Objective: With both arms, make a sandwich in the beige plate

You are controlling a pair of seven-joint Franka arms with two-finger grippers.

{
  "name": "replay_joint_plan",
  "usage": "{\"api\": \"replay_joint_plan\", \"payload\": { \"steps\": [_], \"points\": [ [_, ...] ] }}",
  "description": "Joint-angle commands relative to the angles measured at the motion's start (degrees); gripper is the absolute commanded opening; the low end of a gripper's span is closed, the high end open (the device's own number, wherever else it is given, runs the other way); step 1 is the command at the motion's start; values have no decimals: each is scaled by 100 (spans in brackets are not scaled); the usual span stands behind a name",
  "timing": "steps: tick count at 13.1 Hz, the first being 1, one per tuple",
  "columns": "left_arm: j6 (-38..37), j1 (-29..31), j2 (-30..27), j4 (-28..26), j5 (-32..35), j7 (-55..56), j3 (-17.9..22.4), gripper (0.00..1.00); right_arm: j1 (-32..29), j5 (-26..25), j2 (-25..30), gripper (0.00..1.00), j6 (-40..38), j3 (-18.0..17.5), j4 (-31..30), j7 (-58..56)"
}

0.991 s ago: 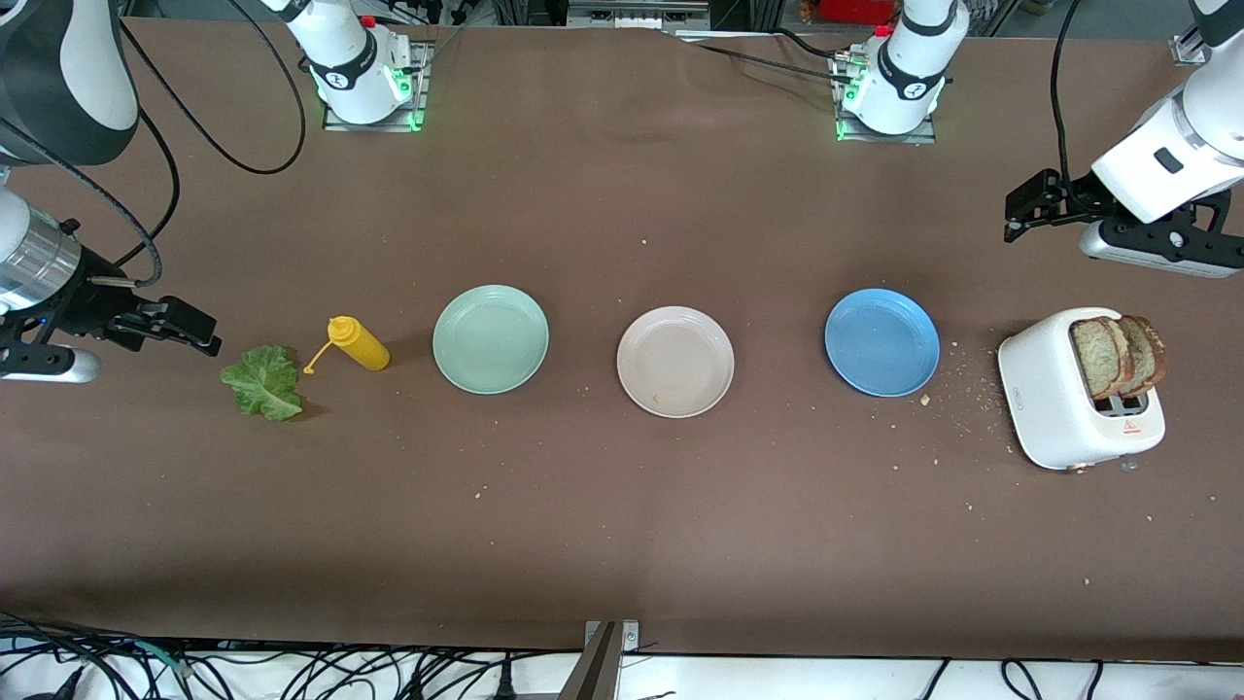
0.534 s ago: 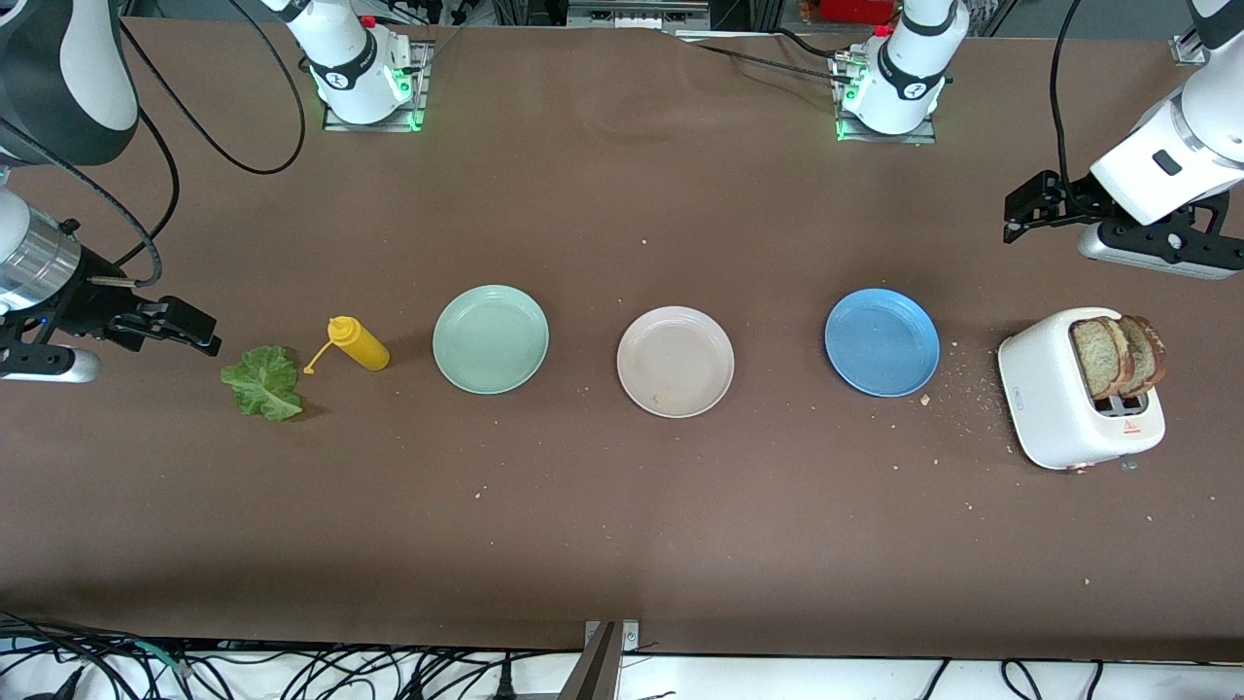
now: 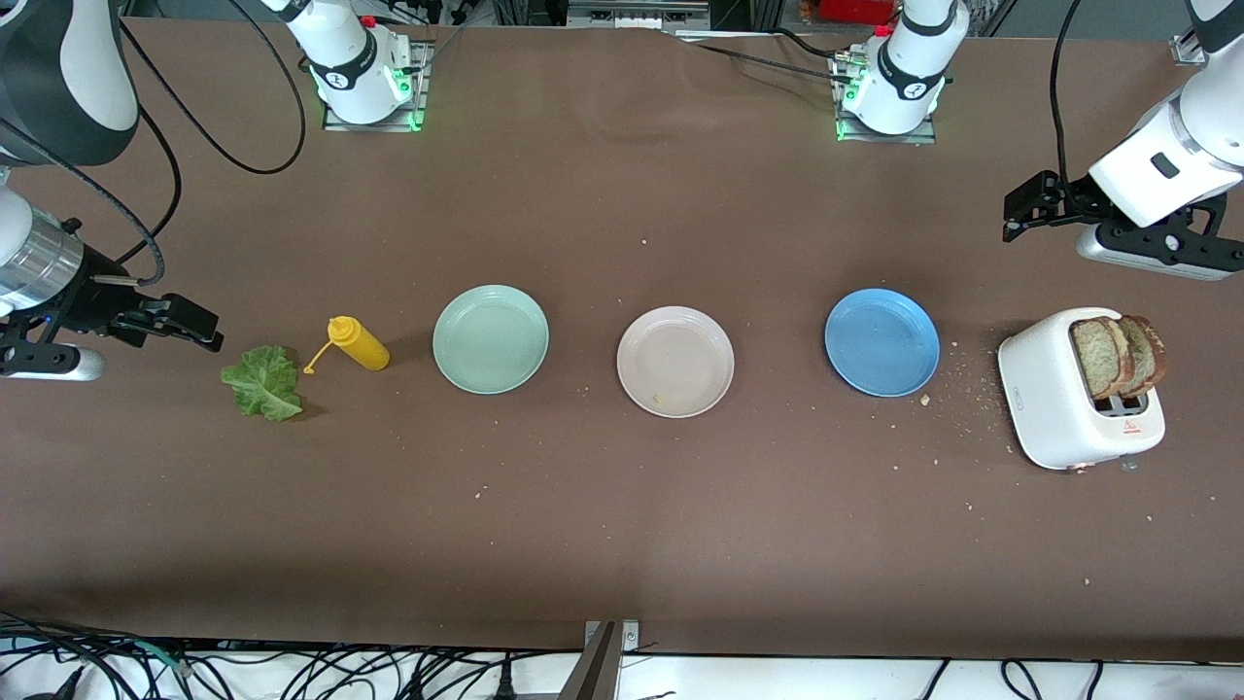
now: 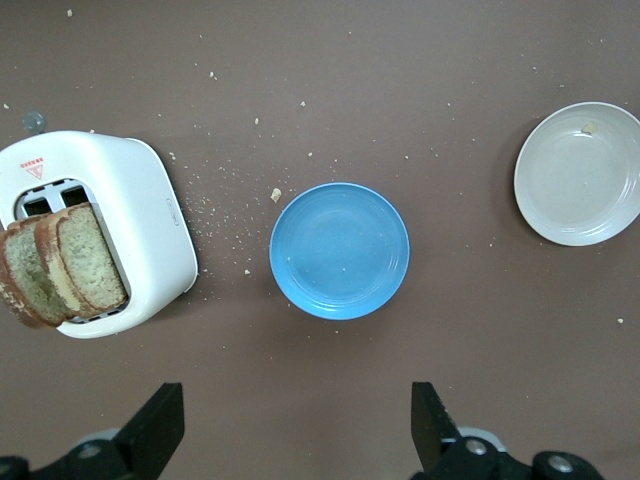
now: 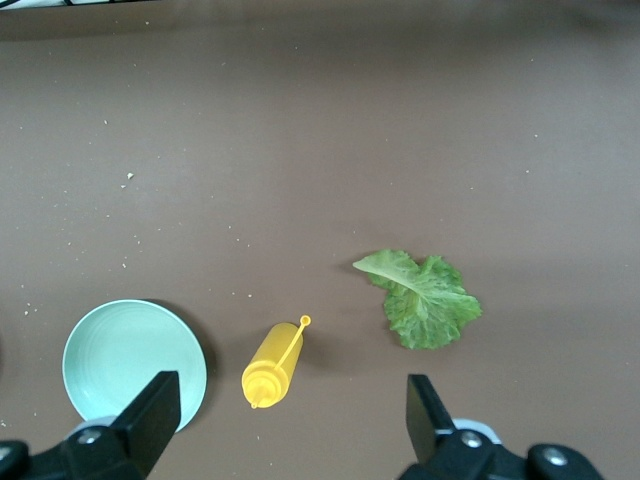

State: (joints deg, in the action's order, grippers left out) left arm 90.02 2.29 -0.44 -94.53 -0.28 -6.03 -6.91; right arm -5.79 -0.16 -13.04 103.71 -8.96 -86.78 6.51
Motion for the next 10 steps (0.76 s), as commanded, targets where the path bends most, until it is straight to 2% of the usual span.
{"api": "replay_joint_plan", "payload": {
  "steps": [1,8,10],
  "points": [
    [-63,113,-26,14,37,-126,-12,100,-45,-63,29,100,-27,-18,-41,-79],
    [-72,131,71,-22,37,-135,-12,100,-36,-125,38,100,-26,-27,-120,-106],
    [-72,122,80,-22,37,-118,-12,100,-36,-291,47,100,-26,-27,-182,-246]
  ]
}}
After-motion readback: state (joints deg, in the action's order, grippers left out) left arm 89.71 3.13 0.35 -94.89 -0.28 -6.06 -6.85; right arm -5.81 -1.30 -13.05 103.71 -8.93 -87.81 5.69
